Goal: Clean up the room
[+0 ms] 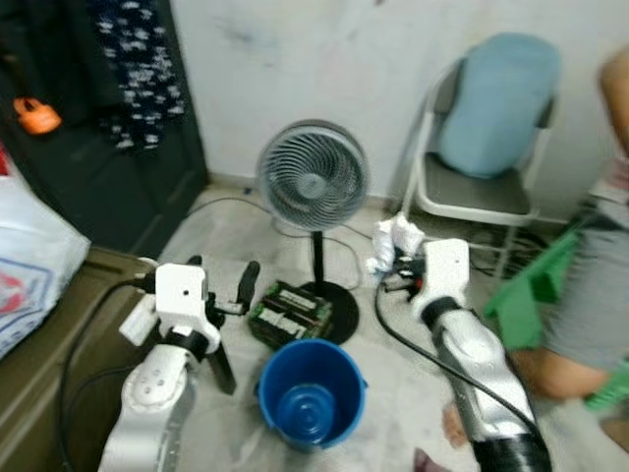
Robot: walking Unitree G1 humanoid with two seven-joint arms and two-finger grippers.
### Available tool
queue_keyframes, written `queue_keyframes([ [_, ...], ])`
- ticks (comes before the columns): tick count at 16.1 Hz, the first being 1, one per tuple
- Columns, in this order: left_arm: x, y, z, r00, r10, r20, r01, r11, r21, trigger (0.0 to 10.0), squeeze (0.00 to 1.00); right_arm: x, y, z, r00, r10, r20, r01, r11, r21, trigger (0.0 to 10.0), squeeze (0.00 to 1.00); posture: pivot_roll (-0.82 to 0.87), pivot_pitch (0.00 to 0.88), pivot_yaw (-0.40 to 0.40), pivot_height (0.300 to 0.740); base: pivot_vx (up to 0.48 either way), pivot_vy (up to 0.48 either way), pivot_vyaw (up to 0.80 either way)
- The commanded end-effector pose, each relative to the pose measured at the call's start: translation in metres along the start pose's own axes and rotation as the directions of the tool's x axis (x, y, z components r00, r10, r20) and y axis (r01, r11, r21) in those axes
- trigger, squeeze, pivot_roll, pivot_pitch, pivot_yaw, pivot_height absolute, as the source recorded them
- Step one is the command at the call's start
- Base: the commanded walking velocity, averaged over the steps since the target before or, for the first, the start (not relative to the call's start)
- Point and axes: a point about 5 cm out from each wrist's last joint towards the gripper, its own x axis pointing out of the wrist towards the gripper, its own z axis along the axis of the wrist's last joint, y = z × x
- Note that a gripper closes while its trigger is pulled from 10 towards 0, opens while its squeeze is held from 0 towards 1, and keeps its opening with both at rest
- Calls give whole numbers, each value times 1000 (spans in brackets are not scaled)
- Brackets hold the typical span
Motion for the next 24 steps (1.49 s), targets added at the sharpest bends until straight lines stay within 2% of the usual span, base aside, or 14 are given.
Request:
queue_keyframes([
  [1,0,0,6,1000,-19,17,18,999,30,10000,0,4,3,1,1000,1,-5,-1,1000,-3,10000,0,8,0,-31,740,0,0,-800],
  [6,-5,-2,1,999,-42,-5,42,997,70,10000,0,6,-2,-8,997,-41,-71,43,999,23,10000,0,6,0,-25,740,0,0,-740],
  [10,-14,-10,0,991,-129,-30,132,981,141,10000,0,4,1,-11,995,-55,-79,59,997,49,10000,0,17,0,-8,740,0,0,0],
  [11,-28,-6,-3,987,-151,-61,159,975,157,10000,0,7,3,-14,993,-67,-98,72,996,44,10000,0,42,0,-5,740,0,0,0],
  [13,-41,-4,-3,976,-191,-103,209,955,211,10000,0,12,0,-25,982,-104,-159,108,994,18,10000,0,83,27,-1,740,0,0,0],
  [15,-57,3,0,972,-190,-138,218,949,229,10000,0,13,-5,-34,964,-154,-216,154,988,-17,10000,0,122,67,14,740,0,0,0],
  [16,-71,10,2,967,-185,-174,223,945,239,10000,0,12,-7,-42,950,-175,-259,175,984,-23,10000,0,139,85,23,740,0,0,0],
  [17,-78,12,3,964,-187,-192,231,942,244,10000,0,12,-7,-46,943,-186,-278,190,982,-10,10000,0,163,108,36,740,0,0,0],
  [18,-91,13,6,950,-212,-228,272,923,273,10000,0,13,-5,-52,931,-196,-309,204,979,-7,10000,0,184,127,52,740,0,0,0],
  [19,-101,15,10,939,-231,-255,306,901,307,10000,0,17,-2,-52,930,-198,-310,209,978,0,10000,0,202,152,74,740,0,0,0],
  [22,-125,30,20,915,-212,-342,323,895,308,10000,0,32,10,-49,935,-186,-303,200,980,14,10000,0,227,209,120,740,0,0,0],
  [24,-130,32,26,905,-221,-362,339,890,304,10000,0,42,15,-49,934,-181,-307,194,981,12,10000,0,252,230,149,740,0,0,0],
])
